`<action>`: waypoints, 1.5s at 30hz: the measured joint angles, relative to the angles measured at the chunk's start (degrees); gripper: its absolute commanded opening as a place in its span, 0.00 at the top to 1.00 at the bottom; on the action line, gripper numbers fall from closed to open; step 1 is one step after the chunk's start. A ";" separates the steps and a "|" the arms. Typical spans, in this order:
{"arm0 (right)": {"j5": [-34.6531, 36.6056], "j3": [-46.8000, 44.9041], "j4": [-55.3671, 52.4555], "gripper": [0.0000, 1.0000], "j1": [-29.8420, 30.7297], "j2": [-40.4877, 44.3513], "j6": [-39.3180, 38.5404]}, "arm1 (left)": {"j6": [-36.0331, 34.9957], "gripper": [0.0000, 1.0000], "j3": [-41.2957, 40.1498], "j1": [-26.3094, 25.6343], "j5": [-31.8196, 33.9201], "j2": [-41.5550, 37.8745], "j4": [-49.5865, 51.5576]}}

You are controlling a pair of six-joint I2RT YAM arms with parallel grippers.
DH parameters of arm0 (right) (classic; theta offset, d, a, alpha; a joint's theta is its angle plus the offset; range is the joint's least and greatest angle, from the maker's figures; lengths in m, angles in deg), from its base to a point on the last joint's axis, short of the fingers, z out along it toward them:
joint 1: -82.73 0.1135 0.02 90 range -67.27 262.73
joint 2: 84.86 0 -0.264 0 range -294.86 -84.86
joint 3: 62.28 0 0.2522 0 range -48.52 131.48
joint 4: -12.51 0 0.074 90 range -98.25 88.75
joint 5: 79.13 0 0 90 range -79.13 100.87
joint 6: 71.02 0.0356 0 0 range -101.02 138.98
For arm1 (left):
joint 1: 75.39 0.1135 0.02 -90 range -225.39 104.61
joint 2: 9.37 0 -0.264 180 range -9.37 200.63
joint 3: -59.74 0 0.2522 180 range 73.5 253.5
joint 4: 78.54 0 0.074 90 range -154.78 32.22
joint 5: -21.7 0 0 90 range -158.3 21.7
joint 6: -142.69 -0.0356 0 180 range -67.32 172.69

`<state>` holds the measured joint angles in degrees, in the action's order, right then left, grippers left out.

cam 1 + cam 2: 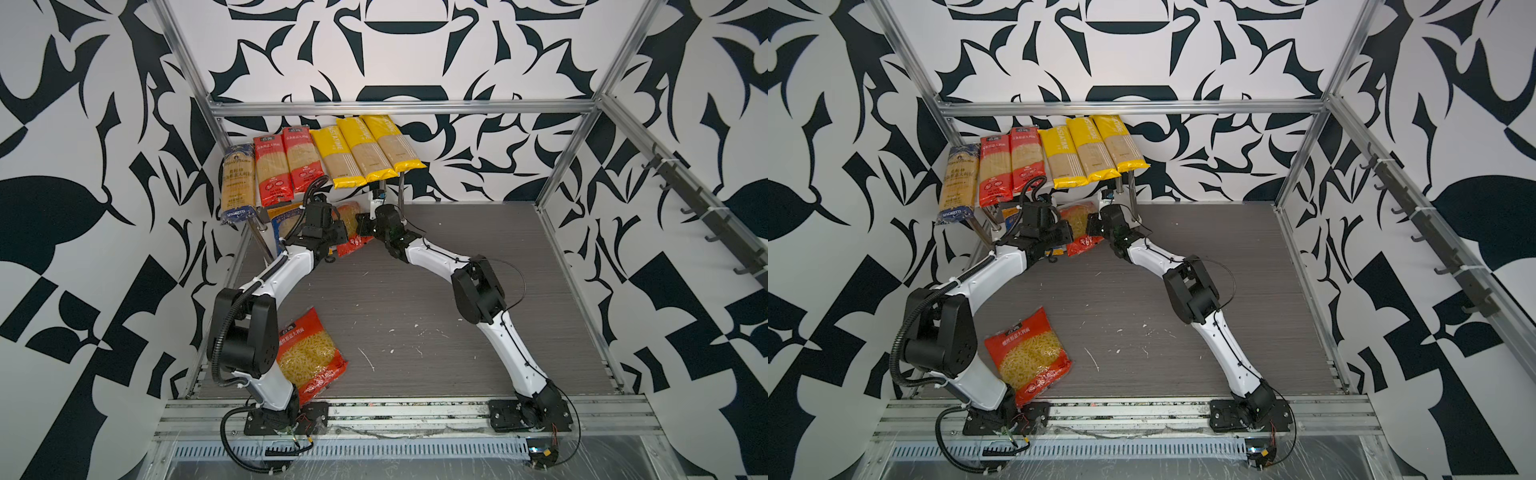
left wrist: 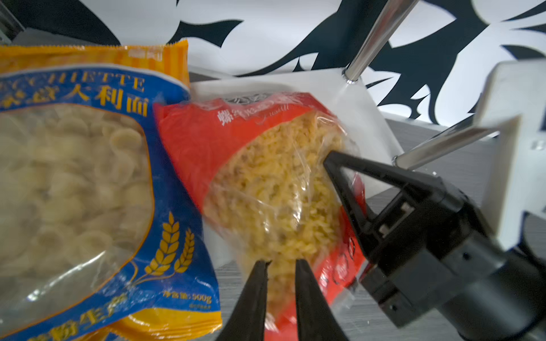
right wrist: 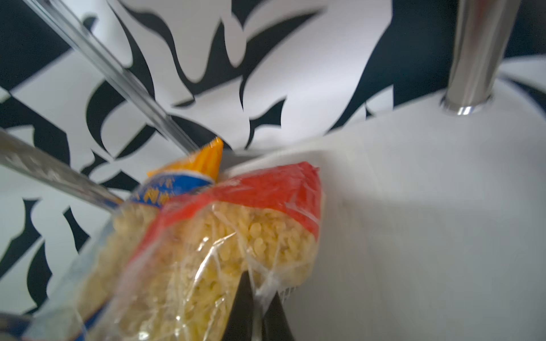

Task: Arrange pasta packages on shelves
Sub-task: Place the pasta bag on the shelf.

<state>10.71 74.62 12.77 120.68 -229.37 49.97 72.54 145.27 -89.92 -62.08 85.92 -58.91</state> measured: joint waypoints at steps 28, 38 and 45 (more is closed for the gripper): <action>-18.64 7.61 -7.85 1.00 -6.91 -5.40 0.79 | 2.93 0.69 -6.14 0.11 -2.67 -7.69 -0.31; -26.80 19.74 -20.68 0.91 -8.87 -8.61 -1.18 | 3.87 0.67 -6.49 0.02 -2.89 -7.69 -0.33; -24.65 20.52 -21.70 0.56 -8.02 -10.01 -0.33 | 4.28 0.66 -7.52 -0.28 -2.95 -7.69 -0.57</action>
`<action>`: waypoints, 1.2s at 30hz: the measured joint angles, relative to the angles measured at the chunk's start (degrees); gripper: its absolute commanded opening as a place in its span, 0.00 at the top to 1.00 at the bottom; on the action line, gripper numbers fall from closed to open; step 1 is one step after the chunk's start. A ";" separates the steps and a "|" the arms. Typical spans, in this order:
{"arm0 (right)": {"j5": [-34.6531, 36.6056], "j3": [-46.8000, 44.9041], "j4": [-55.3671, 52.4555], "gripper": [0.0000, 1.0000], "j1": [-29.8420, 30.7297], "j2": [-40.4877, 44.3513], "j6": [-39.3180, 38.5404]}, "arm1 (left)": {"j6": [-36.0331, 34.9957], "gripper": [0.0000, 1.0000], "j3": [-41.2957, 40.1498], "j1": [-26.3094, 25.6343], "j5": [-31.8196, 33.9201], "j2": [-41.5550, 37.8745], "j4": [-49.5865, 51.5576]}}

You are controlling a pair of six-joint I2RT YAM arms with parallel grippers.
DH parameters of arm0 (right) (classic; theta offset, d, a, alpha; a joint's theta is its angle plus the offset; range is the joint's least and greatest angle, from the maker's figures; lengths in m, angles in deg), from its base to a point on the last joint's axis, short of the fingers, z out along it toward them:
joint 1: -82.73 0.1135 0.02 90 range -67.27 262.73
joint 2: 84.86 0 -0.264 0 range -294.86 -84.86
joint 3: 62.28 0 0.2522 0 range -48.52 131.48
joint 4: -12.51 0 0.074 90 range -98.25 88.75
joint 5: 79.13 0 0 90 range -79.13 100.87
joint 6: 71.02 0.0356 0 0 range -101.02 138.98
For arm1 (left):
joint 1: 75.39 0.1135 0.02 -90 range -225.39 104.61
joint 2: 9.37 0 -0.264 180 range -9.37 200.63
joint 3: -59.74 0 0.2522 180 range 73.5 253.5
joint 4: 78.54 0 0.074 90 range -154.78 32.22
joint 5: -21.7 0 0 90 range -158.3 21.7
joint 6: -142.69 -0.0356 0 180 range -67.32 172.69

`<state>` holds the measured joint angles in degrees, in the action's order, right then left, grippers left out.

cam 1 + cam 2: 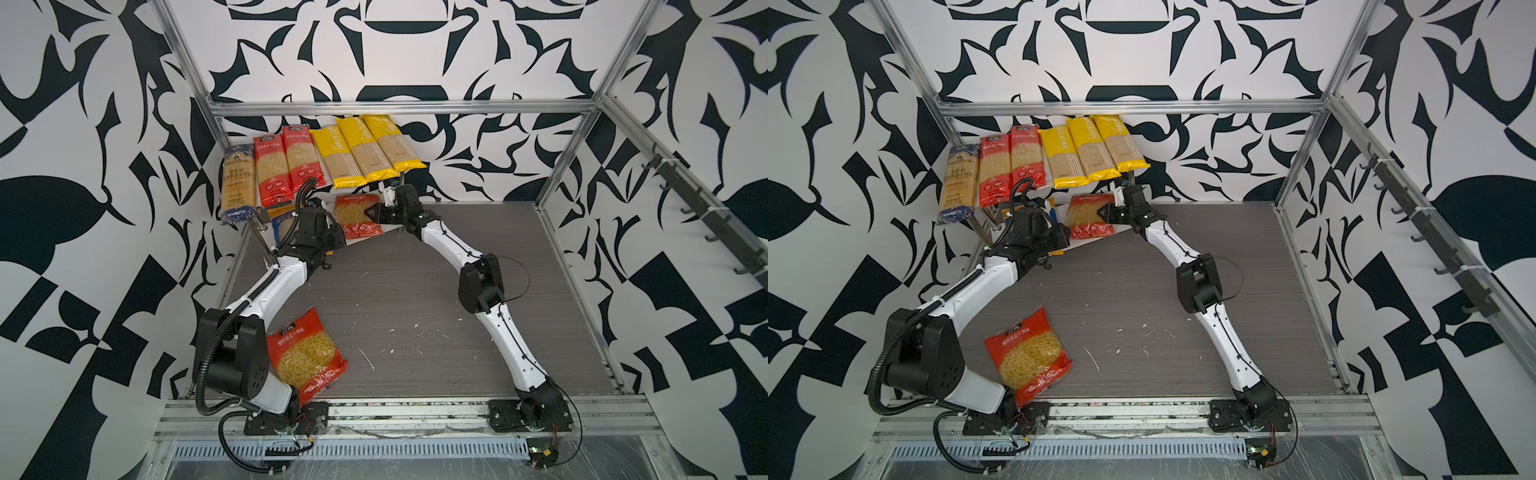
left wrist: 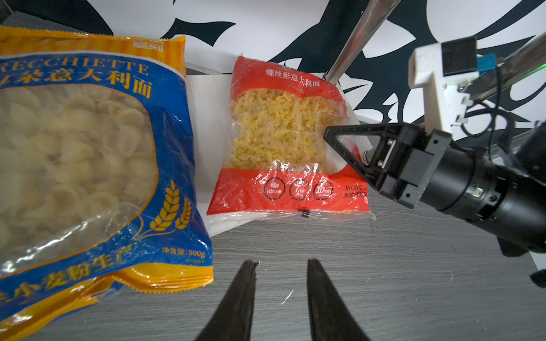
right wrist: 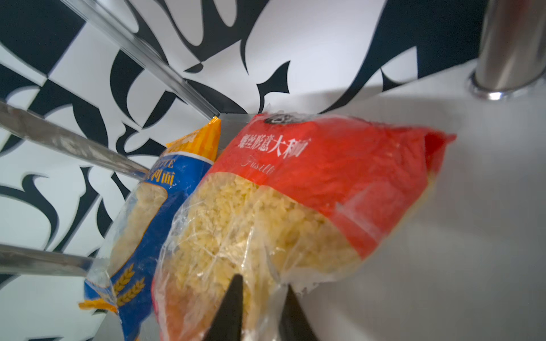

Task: Arrange pasta packages on shelves
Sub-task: Place the pasta bag on the shelf.

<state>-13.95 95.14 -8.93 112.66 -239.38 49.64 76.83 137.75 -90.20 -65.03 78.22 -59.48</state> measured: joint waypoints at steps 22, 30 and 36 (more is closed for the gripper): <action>-5.09 1.95 7.41 0.93 1.33 -4.55 1.75 | -0.87 0.49 -0.76 -0.17 0.76 1.84 1.03; -10.82 3.43 4.35 0.75 2.23 -4.70 -0.37 | -1.53 0.43 -0.76 -0.17 0.81 1.84 1.40; -10.10 2.95 2.49 0.47 3.04 -3.65 -1.42 | -1.64 0.41 -0.74 -0.17 0.37 1.84 1.40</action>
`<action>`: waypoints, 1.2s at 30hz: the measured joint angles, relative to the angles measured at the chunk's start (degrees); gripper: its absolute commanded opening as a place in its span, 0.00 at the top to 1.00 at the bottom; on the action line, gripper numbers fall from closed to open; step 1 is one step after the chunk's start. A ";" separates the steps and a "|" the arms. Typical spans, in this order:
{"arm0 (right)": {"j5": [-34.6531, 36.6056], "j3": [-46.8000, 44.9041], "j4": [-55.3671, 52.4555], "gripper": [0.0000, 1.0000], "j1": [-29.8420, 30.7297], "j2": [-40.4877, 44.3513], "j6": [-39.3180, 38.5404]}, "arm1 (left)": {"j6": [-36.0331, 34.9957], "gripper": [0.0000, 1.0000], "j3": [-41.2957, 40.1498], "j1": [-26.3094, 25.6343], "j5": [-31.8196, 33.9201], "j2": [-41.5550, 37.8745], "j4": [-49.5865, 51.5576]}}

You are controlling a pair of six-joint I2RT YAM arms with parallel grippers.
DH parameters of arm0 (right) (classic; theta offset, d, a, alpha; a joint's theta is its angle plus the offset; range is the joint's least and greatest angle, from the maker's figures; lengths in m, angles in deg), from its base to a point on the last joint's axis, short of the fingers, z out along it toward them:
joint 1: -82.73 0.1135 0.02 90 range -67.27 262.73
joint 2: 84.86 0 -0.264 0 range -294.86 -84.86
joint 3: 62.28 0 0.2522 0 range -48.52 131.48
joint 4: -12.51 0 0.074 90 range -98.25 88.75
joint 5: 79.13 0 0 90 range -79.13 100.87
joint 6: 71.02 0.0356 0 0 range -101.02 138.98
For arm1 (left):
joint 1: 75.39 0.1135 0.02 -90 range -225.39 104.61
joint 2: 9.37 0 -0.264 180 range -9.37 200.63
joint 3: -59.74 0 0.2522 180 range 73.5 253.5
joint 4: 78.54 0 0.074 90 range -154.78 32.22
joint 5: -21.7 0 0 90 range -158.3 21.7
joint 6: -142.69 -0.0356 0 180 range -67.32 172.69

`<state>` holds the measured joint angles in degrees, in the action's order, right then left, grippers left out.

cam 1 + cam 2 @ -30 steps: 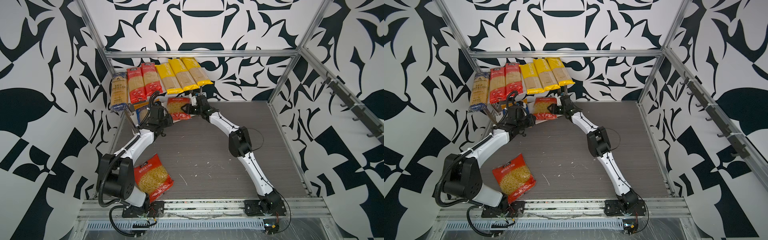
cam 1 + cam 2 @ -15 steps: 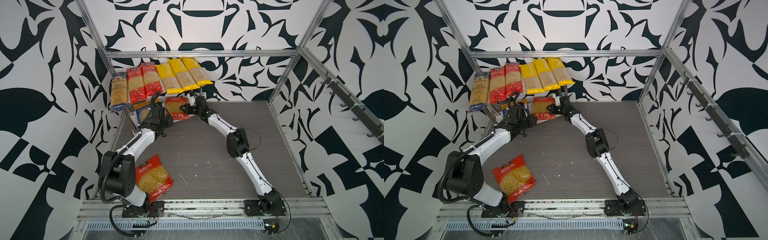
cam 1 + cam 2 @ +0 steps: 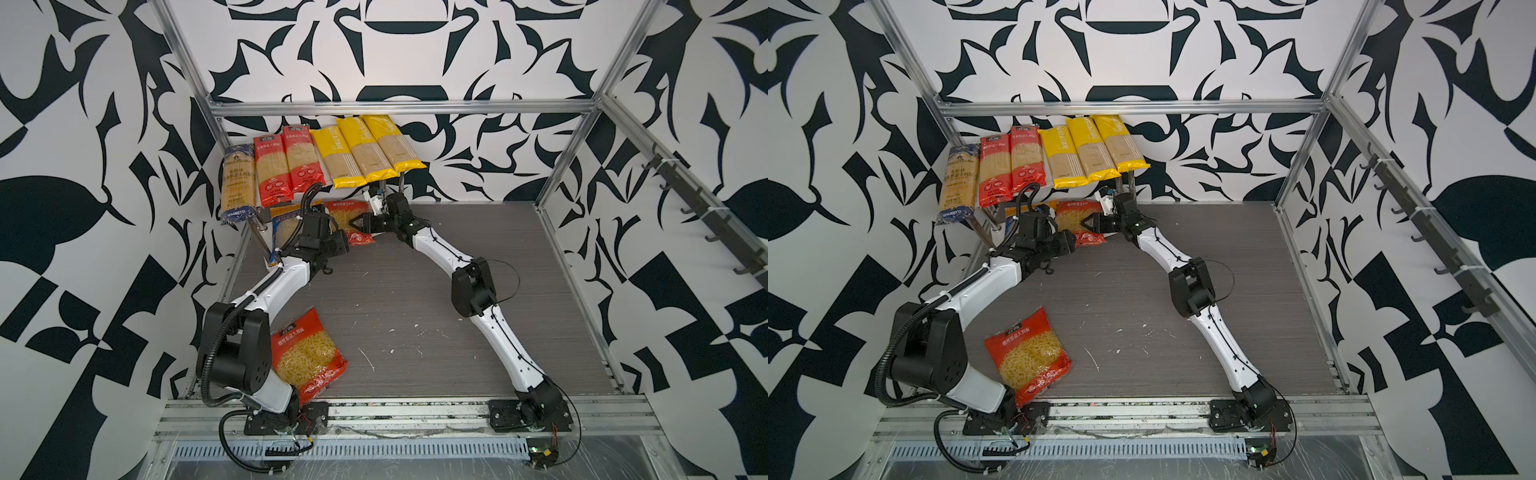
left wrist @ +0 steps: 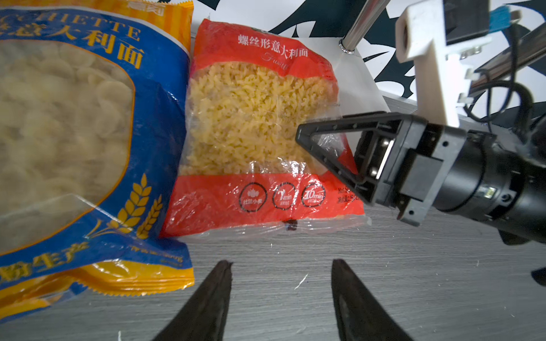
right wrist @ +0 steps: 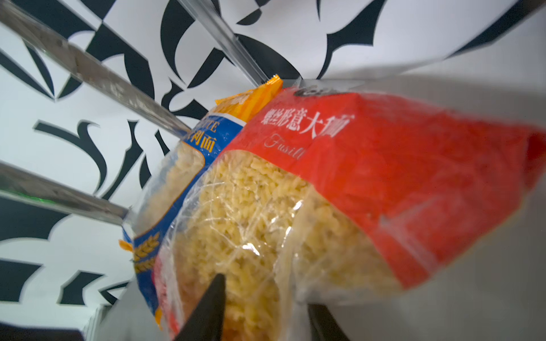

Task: Arrange pasta packages on shelves
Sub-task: Place the pasta bag on the shelf, then move the pasta bag to the shelf.

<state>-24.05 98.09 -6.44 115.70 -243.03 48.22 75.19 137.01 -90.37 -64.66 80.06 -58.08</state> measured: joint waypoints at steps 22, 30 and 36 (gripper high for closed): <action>20.76 -49.31 5.20 0.37 0.76 34.42 1.51 | 1.09 0.40 -6.91 -1.18 -4.48 0.31 -14.51; 23.08 -61.40 17.77 0.36 3.13 38.53 5.68 | 3.48 0.42 -5.35 -2.29 -4.48 4.17 -19.58; 23.74 -61.81 28.50 0.36 5.40 34.88 16.44 | 2.36 0.42 -6.73 -2.27 -2.27 1.16 -17.97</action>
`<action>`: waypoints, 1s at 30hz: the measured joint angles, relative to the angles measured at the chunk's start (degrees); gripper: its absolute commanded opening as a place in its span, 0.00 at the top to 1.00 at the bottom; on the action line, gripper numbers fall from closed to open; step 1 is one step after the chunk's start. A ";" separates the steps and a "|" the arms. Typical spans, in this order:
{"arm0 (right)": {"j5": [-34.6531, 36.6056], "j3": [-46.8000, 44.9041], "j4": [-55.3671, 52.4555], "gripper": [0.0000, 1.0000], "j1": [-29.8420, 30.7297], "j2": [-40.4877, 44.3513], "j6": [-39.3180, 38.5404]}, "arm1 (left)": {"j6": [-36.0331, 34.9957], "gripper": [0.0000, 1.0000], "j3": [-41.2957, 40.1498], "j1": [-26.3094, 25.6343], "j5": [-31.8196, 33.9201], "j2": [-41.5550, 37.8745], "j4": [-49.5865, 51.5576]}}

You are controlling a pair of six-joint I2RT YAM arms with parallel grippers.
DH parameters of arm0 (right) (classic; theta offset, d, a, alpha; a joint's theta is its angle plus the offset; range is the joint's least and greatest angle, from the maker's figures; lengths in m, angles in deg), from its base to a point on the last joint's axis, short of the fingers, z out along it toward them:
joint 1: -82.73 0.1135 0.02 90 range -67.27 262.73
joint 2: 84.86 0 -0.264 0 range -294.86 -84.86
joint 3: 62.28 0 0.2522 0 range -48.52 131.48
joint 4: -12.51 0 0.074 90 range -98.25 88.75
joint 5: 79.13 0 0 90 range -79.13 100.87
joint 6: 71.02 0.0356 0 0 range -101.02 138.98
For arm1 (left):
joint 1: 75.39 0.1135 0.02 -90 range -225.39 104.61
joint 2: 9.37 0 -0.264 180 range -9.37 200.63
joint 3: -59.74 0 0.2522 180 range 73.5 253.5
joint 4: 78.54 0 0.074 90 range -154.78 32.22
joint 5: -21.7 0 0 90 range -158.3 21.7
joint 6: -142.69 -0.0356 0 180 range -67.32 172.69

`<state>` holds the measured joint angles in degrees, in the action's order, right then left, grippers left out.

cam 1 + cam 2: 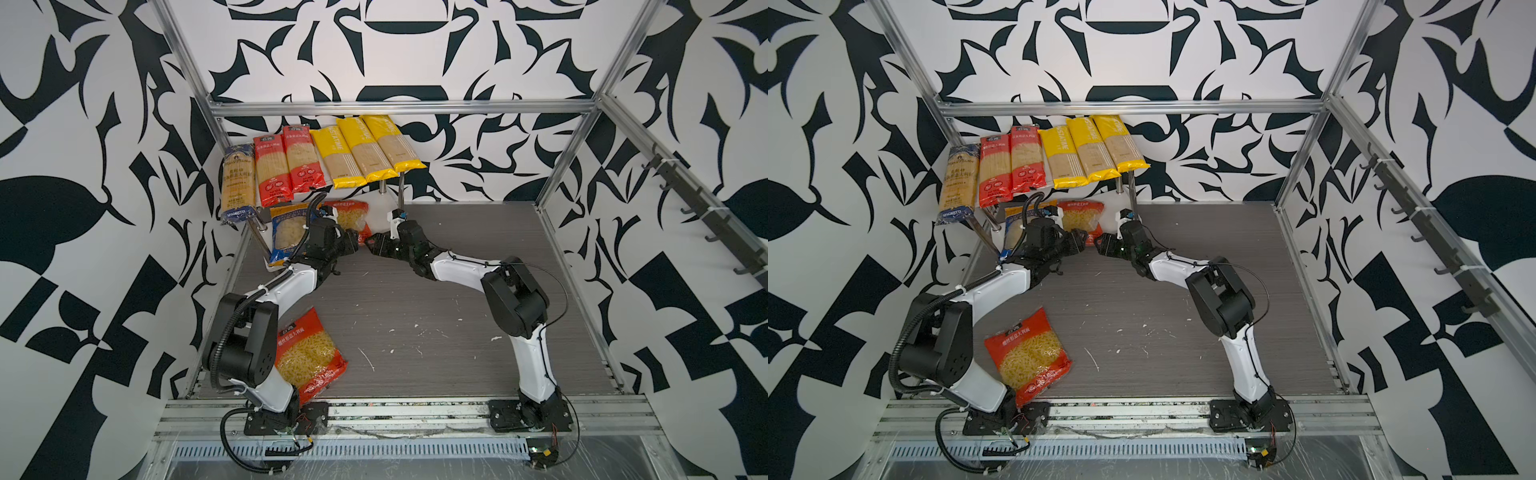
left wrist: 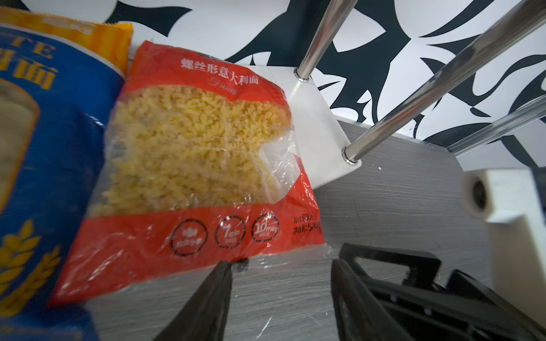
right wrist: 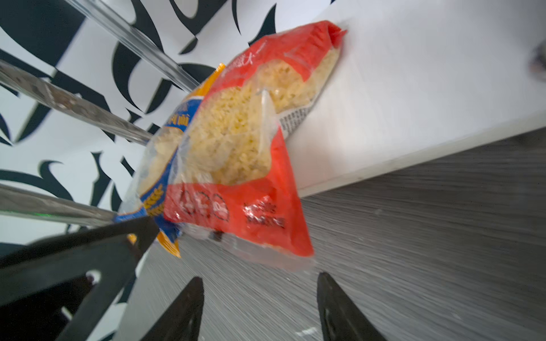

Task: Arrange pasta packages on shelves
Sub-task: Move the pasta bag to the shelf.

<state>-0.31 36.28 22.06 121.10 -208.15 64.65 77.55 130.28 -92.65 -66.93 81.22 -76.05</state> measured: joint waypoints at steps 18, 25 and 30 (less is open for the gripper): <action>9.57 6.16 3.04 0.35 4.46 -6.91 21.29 | -1.95 0.42 -2.05 1.88 0.96 -4.94 1.36; 11.08 8.52 1.75 0.35 4.00 -7.08 21.49 | -1.79 0.42 -4.04 1.88 0.72 -5.27 1.68; 12.55 11.32 0.63 0.35 3.98 -8.55 21.90 | -1.73 0.43 -4.15 1.86 0.70 -5.29 1.90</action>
<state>12.24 47.60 22.69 125.07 -216.69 86.56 75.82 126.12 -90.79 -66.23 75.93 -74.14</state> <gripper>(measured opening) 0.649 0.573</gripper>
